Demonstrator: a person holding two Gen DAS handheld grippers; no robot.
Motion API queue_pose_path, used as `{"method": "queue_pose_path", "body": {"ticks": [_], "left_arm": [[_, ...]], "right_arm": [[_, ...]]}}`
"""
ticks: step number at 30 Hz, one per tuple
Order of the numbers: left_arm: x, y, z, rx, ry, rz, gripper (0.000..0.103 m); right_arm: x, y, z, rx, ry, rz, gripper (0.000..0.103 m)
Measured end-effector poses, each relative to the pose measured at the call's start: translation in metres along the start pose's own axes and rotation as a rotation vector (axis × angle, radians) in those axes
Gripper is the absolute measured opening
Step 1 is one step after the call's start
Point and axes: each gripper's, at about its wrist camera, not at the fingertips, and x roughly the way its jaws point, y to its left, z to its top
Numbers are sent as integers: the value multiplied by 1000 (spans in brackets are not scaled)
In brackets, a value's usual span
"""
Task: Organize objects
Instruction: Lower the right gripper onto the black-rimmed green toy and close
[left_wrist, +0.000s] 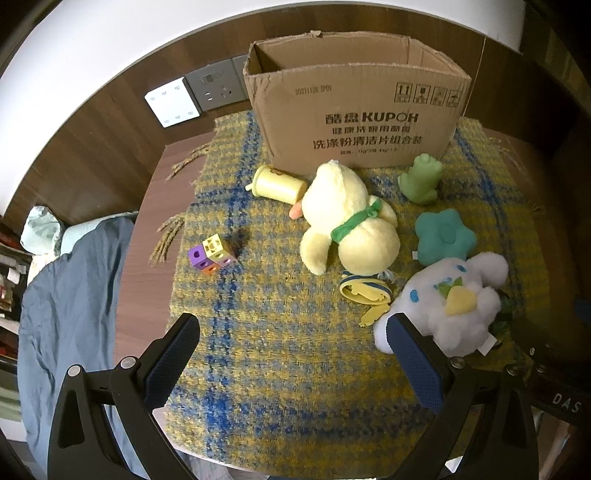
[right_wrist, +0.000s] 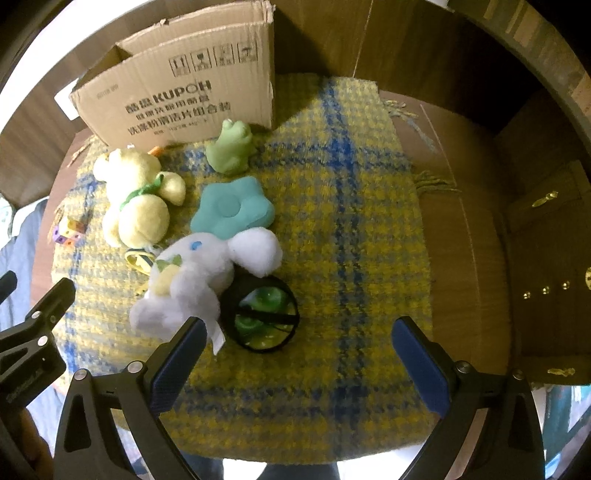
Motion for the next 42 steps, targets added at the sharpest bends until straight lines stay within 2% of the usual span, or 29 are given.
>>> {"method": "queue_pose_path", "body": {"ticks": [28, 42], "left_arm": [[32, -2, -10, -19, 38, 25, 103], [41, 4, -4, -49, 58, 32, 103]], "right_arm": [[51, 9, 11, 64, 36, 7, 101], [66, 14, 21, 101, 56, 76, 100]]}}
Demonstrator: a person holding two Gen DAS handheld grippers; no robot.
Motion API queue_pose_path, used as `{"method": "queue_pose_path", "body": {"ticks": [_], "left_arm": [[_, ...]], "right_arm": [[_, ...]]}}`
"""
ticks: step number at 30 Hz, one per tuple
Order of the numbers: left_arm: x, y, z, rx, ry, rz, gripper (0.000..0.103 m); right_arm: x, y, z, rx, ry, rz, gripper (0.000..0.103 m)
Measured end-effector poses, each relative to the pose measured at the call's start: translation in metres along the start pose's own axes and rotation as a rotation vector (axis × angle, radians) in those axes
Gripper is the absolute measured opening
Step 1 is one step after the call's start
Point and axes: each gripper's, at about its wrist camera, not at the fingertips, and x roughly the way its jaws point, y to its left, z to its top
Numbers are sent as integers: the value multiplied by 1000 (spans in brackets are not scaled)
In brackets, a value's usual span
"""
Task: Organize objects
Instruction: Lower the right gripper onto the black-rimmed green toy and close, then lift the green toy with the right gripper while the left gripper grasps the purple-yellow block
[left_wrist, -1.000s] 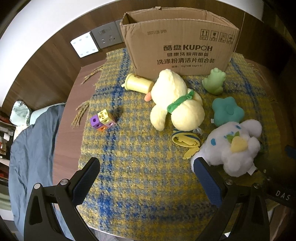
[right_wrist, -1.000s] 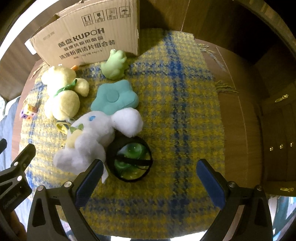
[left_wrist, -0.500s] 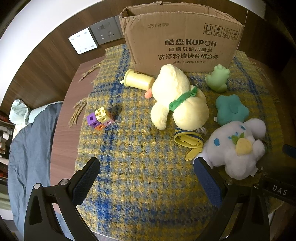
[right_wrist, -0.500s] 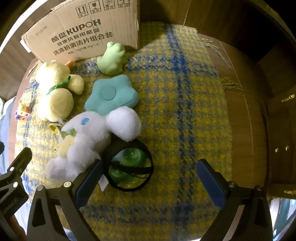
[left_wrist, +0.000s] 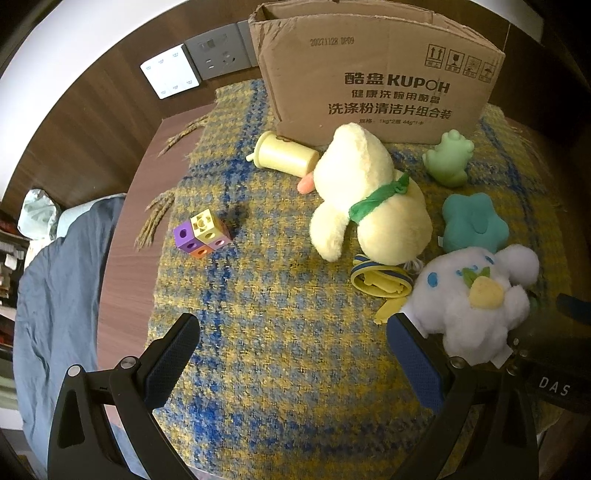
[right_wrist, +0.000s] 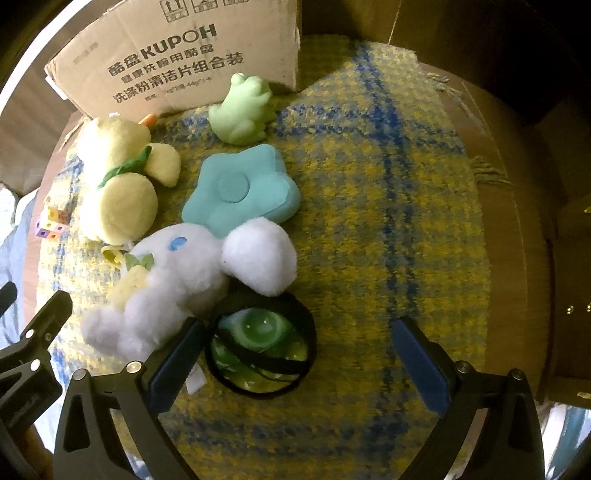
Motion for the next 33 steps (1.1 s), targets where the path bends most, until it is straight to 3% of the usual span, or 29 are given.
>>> {"method": "queue_pose_path", "body": {"ticks": [4, 6, 8, 19, 33], "left_arm": [[2, 0, -1, -3, 7, 0, 103], [3, 0, -1, -4, 10, 2, 103], [3, 1, -2, -8, 11, 4, 103], [-6, 0, -3, -8, -8, -1, 103], [-20, 5, 7, -8, -54, -31, 103]], "right_arm": [[8, 2, -3, 13, 7, 47, 90], [11, 5, -8, 11, 9, 81, 72], [10, 9, -11, 13, 9, 108, 63], [-1, 0, -20, 88, -51, 98, 62], [-54, -4, -8, 151, -165, 54, 62]]}}
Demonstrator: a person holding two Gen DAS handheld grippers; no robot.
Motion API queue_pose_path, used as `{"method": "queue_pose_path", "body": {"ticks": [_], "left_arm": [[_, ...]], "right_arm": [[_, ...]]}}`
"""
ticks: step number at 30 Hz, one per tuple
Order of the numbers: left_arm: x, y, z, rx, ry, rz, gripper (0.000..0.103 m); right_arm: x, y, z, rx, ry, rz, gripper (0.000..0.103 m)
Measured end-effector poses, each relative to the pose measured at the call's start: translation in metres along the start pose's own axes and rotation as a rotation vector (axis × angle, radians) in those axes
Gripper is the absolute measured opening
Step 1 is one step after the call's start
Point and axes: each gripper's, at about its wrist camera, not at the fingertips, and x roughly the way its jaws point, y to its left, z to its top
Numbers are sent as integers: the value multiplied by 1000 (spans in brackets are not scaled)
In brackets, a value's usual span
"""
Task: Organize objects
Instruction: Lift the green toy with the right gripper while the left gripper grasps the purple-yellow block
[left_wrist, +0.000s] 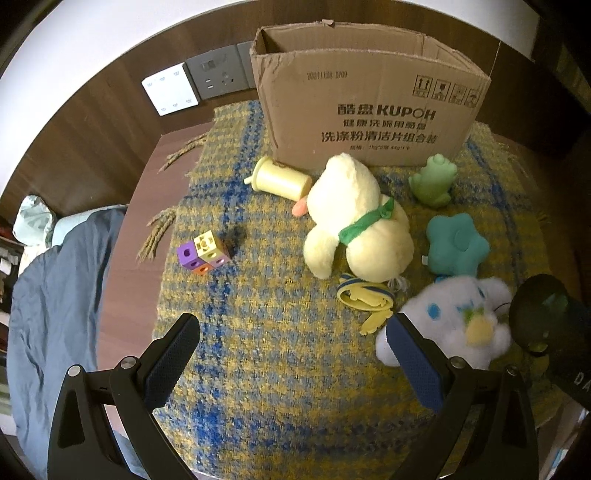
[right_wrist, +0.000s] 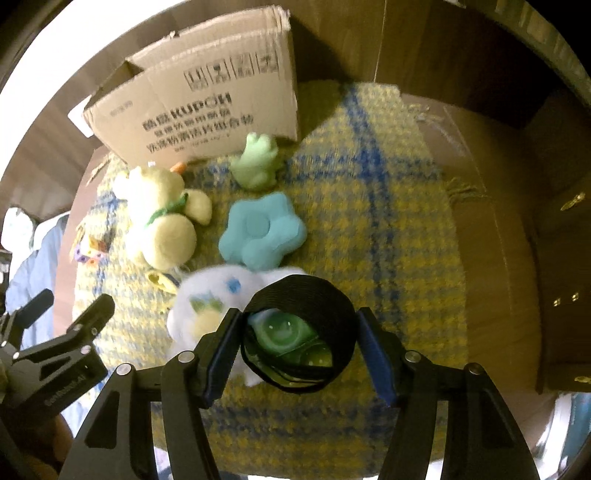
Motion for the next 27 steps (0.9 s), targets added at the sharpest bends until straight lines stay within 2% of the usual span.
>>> {"method": "queue_pose_path", "body": {"ticks": [11, 27], "left_arm": [[7, 26, 6, -41, 7, 5, 103], [35, 72, 29, -103, 24, 58, 103]], "right_arm": [[-9, 28, 17, -27, -51, 12, 62], [11, 73, 44, -50, -36, 23, 62]]}}
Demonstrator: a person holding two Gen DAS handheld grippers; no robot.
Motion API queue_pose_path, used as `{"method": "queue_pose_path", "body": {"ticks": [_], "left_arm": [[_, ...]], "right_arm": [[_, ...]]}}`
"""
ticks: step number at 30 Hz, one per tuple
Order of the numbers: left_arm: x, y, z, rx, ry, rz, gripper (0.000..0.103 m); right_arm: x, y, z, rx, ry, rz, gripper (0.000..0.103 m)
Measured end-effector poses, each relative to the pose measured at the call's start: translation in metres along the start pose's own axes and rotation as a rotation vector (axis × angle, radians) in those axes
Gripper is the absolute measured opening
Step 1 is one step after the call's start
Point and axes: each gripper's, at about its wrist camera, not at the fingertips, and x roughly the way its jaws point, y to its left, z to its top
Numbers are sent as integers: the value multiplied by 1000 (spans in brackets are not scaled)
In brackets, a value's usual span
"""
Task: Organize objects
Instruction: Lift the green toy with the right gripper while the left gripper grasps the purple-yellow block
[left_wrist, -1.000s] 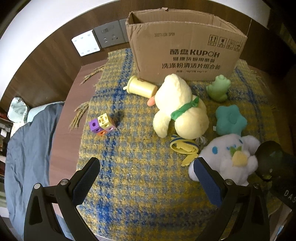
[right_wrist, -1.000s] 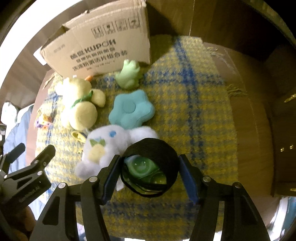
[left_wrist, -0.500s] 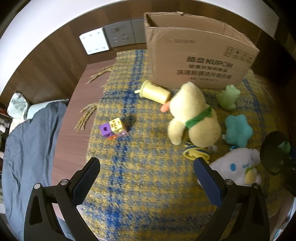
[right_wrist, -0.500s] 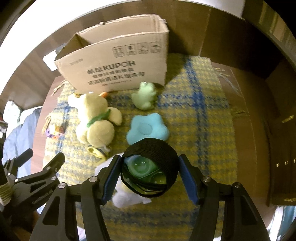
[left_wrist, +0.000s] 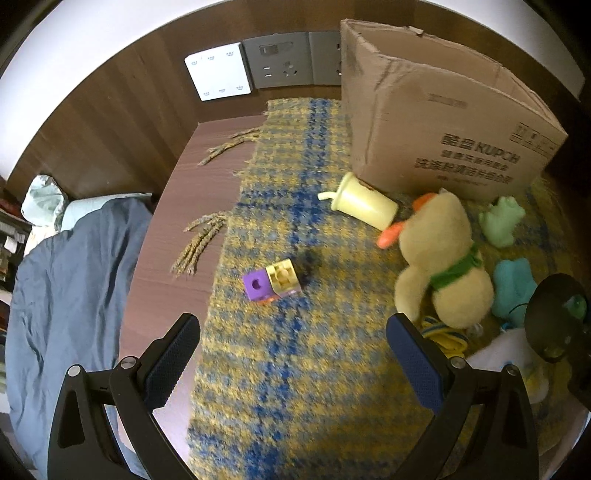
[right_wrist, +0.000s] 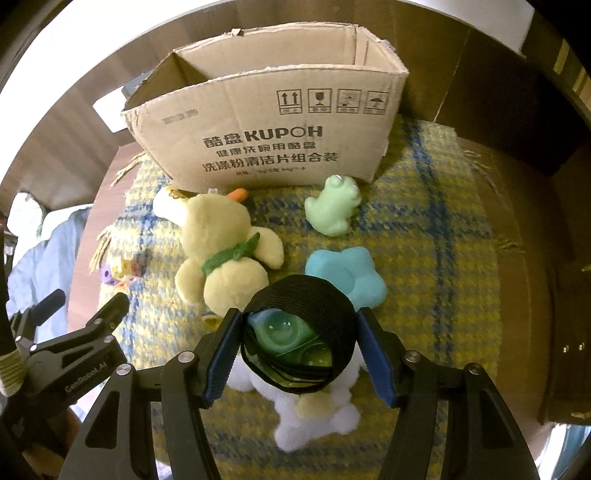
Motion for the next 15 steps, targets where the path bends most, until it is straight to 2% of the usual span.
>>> {"method": "queue_pose_path", "body": {"ticks": [7, 15], "left_arm": [[18, 14, 15, -26, 14, 8, 103], [36, 20, 23, -55, 26, -16, 100]], "right_arm": [[16, 9, 20, 1, 2, -6, 62], [28, 7, 34, 36, -18, -37, 62]]}}
